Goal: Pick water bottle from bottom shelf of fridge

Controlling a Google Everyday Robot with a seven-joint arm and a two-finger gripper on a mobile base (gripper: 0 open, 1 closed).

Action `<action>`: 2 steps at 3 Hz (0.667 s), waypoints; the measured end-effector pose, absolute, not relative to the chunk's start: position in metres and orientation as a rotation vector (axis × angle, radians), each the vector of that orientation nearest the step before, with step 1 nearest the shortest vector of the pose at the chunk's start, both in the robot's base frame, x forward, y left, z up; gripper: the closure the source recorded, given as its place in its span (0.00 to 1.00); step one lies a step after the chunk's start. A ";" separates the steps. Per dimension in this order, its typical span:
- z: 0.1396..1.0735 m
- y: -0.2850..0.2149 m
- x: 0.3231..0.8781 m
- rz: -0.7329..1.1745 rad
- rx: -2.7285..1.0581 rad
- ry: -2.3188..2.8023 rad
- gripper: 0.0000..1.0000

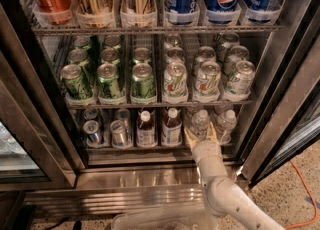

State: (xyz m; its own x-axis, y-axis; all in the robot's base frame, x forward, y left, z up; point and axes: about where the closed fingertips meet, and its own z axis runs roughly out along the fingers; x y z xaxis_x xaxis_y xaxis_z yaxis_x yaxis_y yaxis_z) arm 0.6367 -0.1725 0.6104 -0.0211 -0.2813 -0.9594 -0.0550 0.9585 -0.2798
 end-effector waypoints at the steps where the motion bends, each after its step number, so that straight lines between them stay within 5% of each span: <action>1: 0.606 -0.174 0.636 -0.159 -0.281 1.607 0.79; 2: 0.606 -0.174 0.636 -0.159 -0.281 1.607 1.00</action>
Offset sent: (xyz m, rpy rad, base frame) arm -0.0007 -0.0012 -0.0040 0.0047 0.0213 0.0201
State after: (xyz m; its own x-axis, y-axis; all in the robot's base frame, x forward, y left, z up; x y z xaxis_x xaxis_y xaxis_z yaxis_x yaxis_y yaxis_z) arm 0.6358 -0.1736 0.6062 -0.0373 -0.2768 -0.9602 -0.0829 0.9584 -0.2731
